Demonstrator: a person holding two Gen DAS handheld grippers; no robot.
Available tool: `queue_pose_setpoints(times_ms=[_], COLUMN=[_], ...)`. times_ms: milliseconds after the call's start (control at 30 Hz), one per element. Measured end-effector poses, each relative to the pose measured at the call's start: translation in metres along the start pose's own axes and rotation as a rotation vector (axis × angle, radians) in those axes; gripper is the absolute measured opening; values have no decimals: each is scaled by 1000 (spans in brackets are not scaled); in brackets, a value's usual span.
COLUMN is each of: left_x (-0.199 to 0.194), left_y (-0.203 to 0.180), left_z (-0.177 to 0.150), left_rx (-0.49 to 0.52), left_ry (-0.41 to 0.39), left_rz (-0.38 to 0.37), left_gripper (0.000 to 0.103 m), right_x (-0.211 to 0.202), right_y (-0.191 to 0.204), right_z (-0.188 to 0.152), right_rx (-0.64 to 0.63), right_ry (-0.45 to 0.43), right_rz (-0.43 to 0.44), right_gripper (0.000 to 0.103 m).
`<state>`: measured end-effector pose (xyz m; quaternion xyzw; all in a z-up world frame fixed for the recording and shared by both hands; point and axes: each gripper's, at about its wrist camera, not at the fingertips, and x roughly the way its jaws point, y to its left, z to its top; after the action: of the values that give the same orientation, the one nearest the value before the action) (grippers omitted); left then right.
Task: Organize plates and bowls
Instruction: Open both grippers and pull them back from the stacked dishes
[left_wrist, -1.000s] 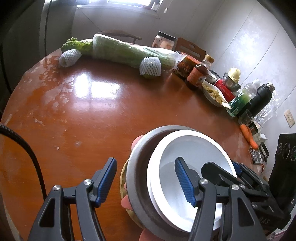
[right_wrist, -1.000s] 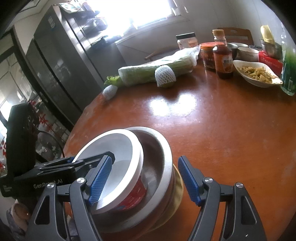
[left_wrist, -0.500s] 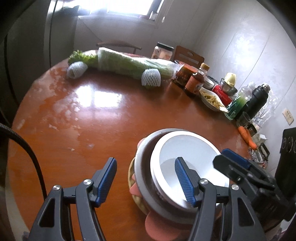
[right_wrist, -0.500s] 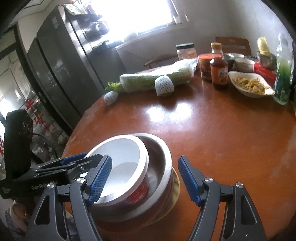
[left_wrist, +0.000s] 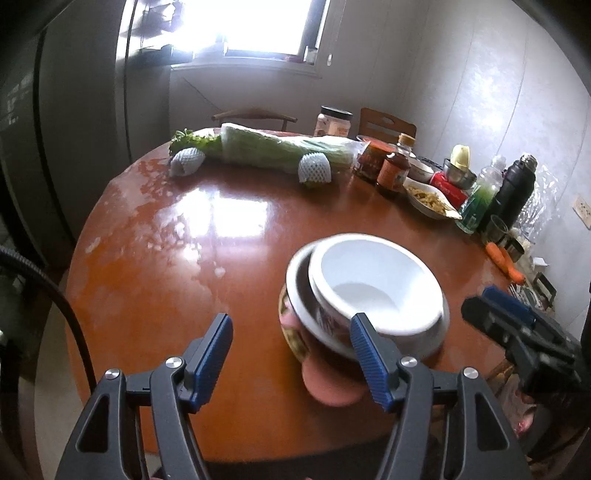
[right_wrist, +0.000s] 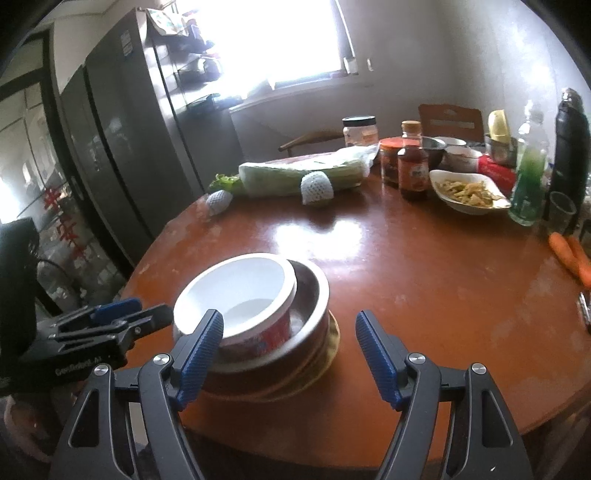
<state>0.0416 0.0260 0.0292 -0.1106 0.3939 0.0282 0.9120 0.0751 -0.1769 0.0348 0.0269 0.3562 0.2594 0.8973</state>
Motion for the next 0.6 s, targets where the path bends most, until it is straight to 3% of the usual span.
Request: queue_pose_setpoints(times_ms=[200,600], left_x=[-22,-35], left_y=[-11,-20], left_z=[-14,-41], left_rx=[31,55], left_ry=[-53,-50], left_rz=[30,38], left_gripper=[66,67], right_x=[-18,-34], right_y=[4,16], right_z=[-13,-36], right_rx=[-15,-24], right_ry=[-19,-8], right_rz=[-16,-38], right_gripper=[76,76])
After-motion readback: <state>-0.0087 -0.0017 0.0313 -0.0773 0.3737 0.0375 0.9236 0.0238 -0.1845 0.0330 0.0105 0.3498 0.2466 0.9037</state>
